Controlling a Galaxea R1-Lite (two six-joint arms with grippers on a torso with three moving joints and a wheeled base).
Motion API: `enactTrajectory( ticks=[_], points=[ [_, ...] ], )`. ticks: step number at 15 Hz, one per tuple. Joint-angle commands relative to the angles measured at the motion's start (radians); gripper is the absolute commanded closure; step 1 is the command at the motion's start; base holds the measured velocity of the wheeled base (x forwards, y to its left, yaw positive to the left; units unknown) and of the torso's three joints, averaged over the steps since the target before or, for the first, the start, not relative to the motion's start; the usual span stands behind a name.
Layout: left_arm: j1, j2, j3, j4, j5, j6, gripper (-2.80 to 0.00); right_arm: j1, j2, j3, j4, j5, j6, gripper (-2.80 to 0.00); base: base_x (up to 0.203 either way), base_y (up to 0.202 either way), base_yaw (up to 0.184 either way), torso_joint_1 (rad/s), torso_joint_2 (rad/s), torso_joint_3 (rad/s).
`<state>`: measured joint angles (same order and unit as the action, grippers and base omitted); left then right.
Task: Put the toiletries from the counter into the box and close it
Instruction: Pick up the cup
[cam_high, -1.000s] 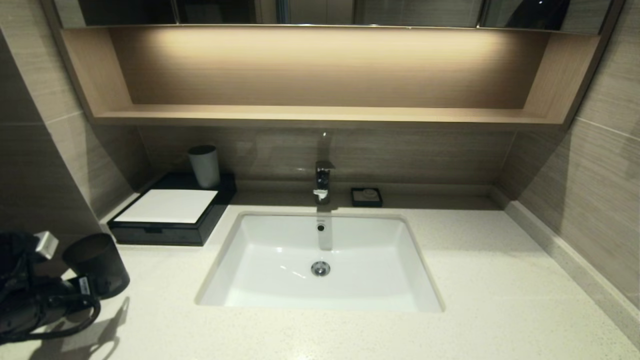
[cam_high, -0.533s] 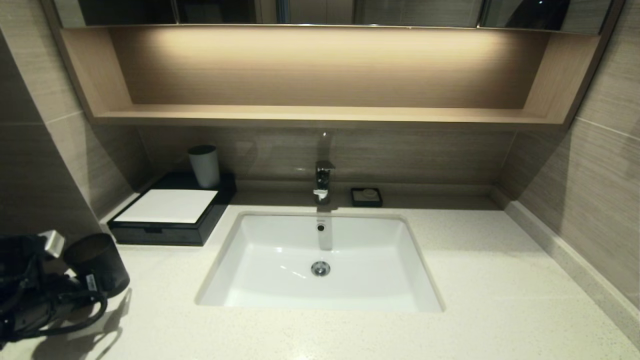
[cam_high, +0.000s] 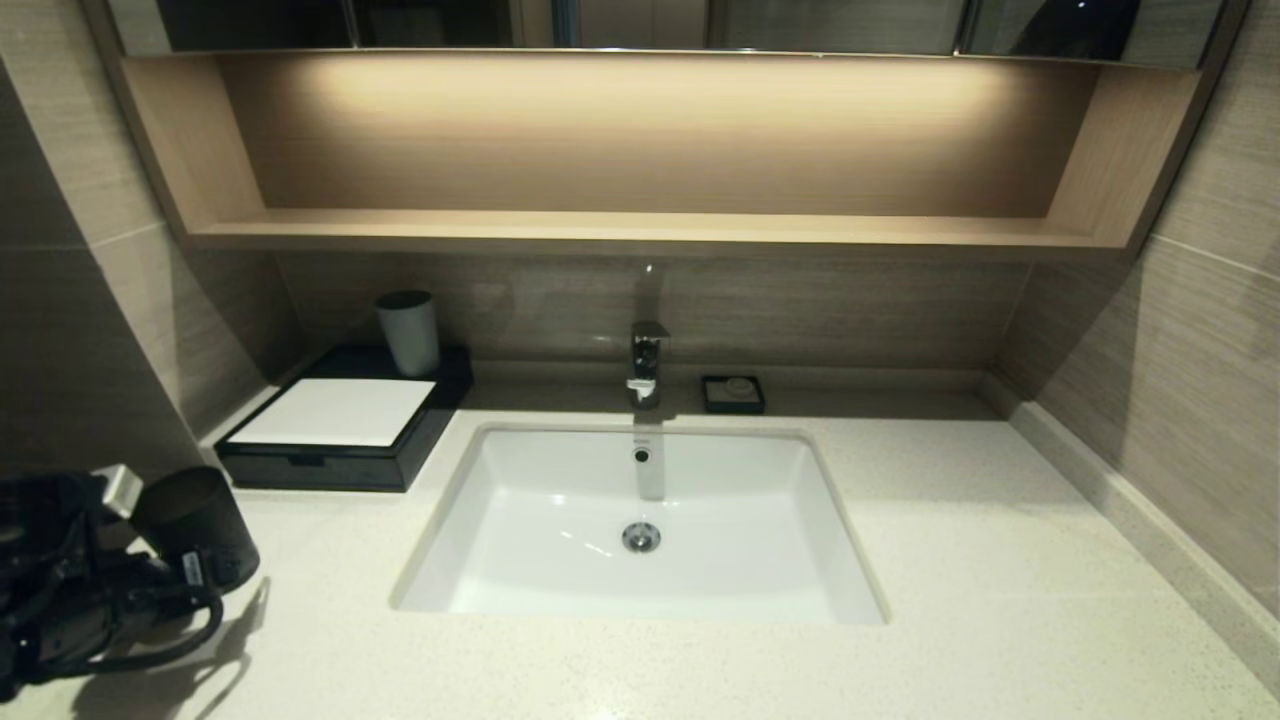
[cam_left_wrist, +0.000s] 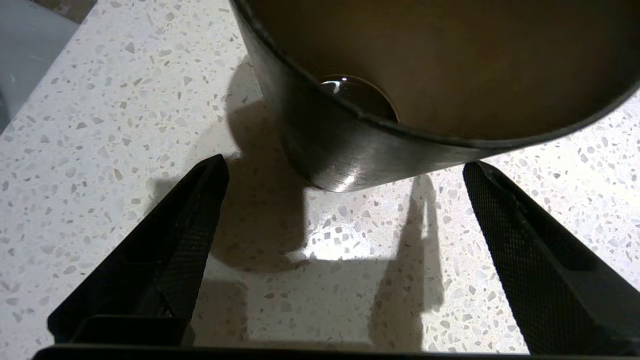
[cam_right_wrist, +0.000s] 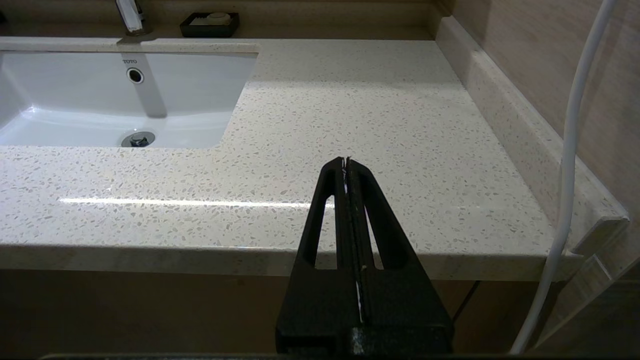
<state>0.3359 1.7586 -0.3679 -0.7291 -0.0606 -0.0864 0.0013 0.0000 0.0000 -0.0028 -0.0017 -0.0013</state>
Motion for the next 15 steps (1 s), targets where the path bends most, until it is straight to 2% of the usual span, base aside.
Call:
enactTrajectory(
  ticks=[1, 6, 15],
  points=[
    [-0.002, 0.013, 0.001, -0.02, -0.002, -0.001, -2.8, 0.0, 0.0, 0.002, 0.0, 0.0, 0.0, 0.0, 0.0, 0.0, 0.0, 0.0, 0.0, 0.0],
    [-0.002, 0.079, 0.015, -0.148, 0.005, 0.006, -2.8, 0.0, 0.0, 0.002, 0.0, 0.0, 0.0, 0.0, 0.0, 0.0, 0.0, 0.0, 0.0, 0.0],
    [-0.002, 0.098, 0.017, -0.153, 0.001, 0.01, -2.8, 0.0, 0.0, 0.002, 0.0, 0.0, 0.0, 0.0, 0.0, 0.0, 0.0, 0.0, 0.0, 0.0]
  ],
)
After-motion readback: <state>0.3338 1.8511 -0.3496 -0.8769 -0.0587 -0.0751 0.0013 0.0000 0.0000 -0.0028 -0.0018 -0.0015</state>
